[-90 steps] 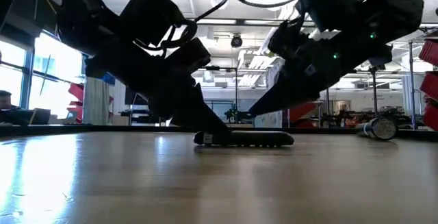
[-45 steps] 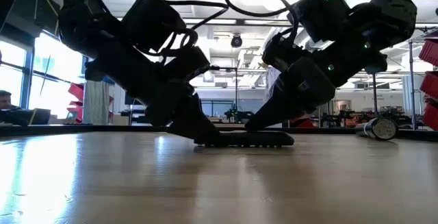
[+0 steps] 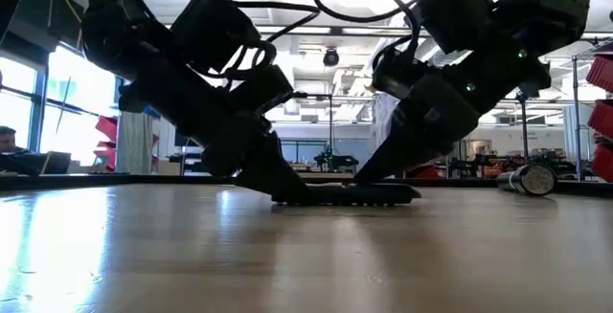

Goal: Insert battery
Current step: Open the remote cover

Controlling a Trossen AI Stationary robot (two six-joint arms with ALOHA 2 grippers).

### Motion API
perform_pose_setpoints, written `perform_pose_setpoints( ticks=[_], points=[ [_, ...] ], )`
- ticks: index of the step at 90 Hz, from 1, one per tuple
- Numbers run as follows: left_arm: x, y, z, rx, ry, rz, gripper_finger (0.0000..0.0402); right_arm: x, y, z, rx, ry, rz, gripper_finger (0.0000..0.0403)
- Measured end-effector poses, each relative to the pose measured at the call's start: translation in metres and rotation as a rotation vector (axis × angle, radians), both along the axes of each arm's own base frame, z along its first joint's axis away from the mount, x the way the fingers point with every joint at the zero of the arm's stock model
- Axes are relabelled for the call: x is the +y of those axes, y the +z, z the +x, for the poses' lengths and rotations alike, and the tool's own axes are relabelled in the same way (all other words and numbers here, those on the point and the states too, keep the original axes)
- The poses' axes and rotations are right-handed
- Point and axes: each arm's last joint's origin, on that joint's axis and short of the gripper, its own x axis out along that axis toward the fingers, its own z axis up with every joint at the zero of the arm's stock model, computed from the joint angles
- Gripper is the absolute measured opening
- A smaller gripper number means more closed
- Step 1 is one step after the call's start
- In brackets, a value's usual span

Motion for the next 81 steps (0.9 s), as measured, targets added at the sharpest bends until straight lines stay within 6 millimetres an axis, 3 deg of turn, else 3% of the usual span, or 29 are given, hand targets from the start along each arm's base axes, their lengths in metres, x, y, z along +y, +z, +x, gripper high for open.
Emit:
perform_pose_setpoints(
  ticks=[27,47,81],
  points=[
    [0.000,0.000,0.000,0.002,0.004,-0.004,0.0180,-0.006,0.038,-0.011,-0.050,0.030,-0.003,0.0017],
    [0.000,0.000,0.000,0.002,0.007,-0.005,0.0181,-0.011,0.026,-0.014,0.051,0.015,-0.039,0.0064],
    [0.000,0.000,0.000,0.004,0.013,-0.013,0.0181,-0.012,0.025,-0.026,0.172,-0.030,0.002,0.0057]
  ],
)
